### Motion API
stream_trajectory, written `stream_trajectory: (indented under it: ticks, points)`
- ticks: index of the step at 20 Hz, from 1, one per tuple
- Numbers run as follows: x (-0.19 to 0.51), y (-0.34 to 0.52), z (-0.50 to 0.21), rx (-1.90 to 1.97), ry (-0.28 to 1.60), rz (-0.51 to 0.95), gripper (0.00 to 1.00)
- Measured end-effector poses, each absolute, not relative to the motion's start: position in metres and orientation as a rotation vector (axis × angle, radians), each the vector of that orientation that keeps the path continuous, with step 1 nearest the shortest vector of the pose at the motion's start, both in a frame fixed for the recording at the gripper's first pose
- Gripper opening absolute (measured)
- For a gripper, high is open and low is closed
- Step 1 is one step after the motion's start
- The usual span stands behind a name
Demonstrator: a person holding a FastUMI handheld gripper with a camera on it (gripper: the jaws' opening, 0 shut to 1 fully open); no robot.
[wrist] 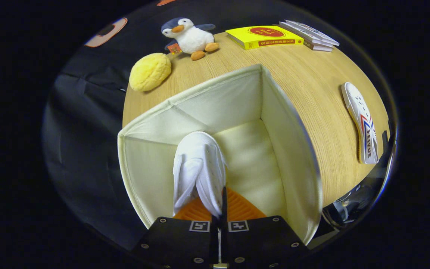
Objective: Open the storage box then place both shoes into the box .Put the left shoe in first, then the right shoe, with the right side of both shoes facing outward in a uniform manner.
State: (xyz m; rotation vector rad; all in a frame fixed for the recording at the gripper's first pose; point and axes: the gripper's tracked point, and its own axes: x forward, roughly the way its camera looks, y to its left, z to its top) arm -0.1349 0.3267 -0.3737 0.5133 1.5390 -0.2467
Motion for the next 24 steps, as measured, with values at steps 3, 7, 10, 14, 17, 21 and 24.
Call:
stream_trajectory:
  ticks: [3,7,10,14,17,21,24]
  points:
    - [-0.138,0.346,-0.383,0.569,1.581,-0.242,0.06]
    - [-0.149,0.368,-0.382,0.604,1.615,-0.116,0.23]
    - [-0.144,0.368,-0.357,0.666,1.58,-0.011,0.32]
    - [-0.132,0.36,-0.316,0.74,1.498,0.219,0.43]
    - [-0.118,0.336,-0.277,0.839,1.351,0.329,0.52]
    - [-0.108,0.26,-0.254,0.836,1.199,0.309,0.69]
    - [-0.109,0.179,-0.254,0.78,1.106,0.201,0.78]
